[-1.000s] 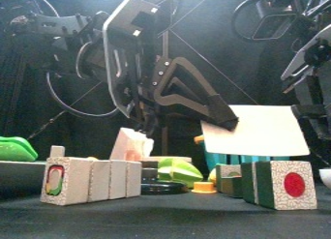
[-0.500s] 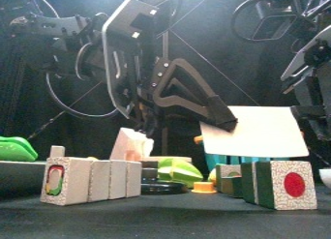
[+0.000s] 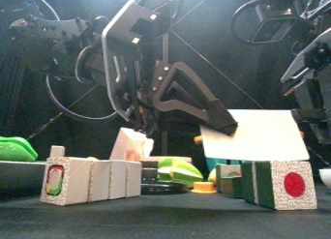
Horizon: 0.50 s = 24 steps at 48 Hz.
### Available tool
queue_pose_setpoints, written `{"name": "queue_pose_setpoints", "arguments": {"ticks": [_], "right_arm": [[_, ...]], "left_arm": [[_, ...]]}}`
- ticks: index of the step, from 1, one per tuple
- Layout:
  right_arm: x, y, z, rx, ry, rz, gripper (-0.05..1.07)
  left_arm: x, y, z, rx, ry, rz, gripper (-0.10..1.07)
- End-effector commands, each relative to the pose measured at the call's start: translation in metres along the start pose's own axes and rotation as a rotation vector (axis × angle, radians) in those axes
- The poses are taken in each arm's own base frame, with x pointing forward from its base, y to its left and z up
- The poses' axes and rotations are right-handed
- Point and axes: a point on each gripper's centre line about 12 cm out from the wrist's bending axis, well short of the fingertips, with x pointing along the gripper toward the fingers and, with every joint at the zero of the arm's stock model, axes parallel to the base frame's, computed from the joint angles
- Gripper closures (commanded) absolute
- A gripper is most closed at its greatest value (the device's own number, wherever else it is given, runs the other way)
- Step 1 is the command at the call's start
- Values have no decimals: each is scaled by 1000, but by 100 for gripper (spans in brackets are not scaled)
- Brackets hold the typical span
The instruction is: Cut sushi piece
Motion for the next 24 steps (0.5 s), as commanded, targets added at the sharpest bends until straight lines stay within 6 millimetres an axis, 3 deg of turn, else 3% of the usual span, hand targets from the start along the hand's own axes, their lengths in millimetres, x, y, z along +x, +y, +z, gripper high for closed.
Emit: {"name": "queue_pose_setpoints", "arguments": {"ticks": [1, 15, 24], "right_arm": [[-2, 0, 11, 14, -40, 9, 60], [14, 1, 8, 8, -19, 8, 60], [16, 1, 7, 6, -16, 7, 60]], "left_arm": [[2, -3, 11, 1, -34, -9, 59], [9, 0, -14, 15, 19, 3, 59], [10, 3, -19, 16, 30, 11, 59]]}}
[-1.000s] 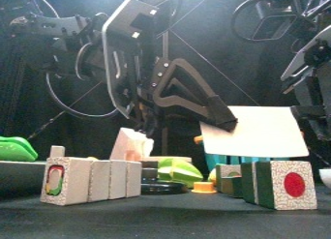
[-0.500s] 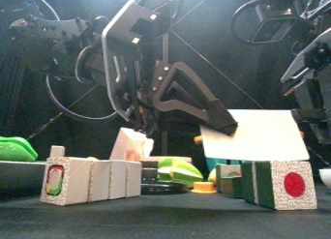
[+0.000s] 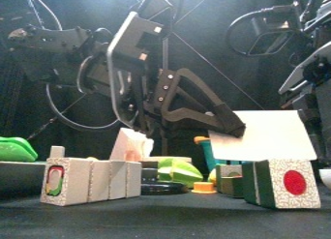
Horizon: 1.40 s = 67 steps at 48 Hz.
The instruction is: Cut sushi piece
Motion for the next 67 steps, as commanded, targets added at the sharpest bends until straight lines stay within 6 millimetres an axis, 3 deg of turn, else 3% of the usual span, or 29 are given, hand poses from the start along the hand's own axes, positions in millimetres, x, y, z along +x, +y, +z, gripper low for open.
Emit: {"name": "queue_pose_setpoints", "arguments": {"ticks": [1, 38, 48, 67], "right_arm": [[-5, -1, 10, 13, -38, 6, 60], [0, -3, -1, 25, -9, 3, 60], [9, -3, -3, 22, -7, 8, 60], [19, -3, -7, 21, 11, 6, 60]], "left_arm": [[2, 0, 0, 1, 3, -1, 59], [-2, 1, 9, -3, -15, -2, 59], [1, 4, -6, 1, 33, 5, 59], [3, 7, -9, -2, 58, 9, 59]]}}
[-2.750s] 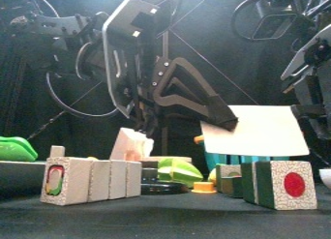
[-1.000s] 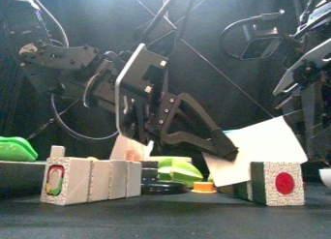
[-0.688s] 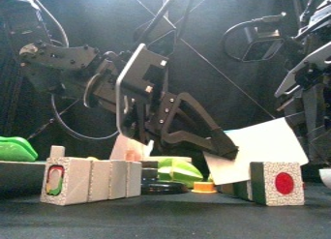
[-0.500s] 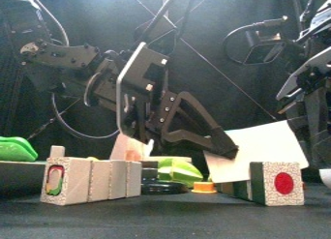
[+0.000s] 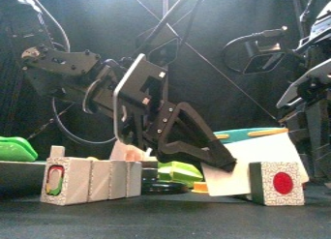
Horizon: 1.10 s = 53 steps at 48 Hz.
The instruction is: Cut sushi piece
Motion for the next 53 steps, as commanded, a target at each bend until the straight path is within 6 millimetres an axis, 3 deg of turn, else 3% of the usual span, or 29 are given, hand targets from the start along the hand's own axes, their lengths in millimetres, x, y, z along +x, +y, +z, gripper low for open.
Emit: {"name": "queue_pose_setpoints", "arguments": {"ticks": [1, 17, 34, 53], "right_arm": [[0, 1, 2, 5, -9, 5, 60], [12, 1, -4, 28, 27, 4, 60], [-8, 16, 10, 21, -43, 50, 60], [-7, 29, 5, 35, -20, 79, 60]], "left_arm": [[0, -2, 5, -5, -10, -5, 59], [1, -2, 4, -4, -6, -5, 59], [-1, -12, 15, -10, -34, -27, 59], [-1, -20, 13, -6, 2, -51, 59]]}}
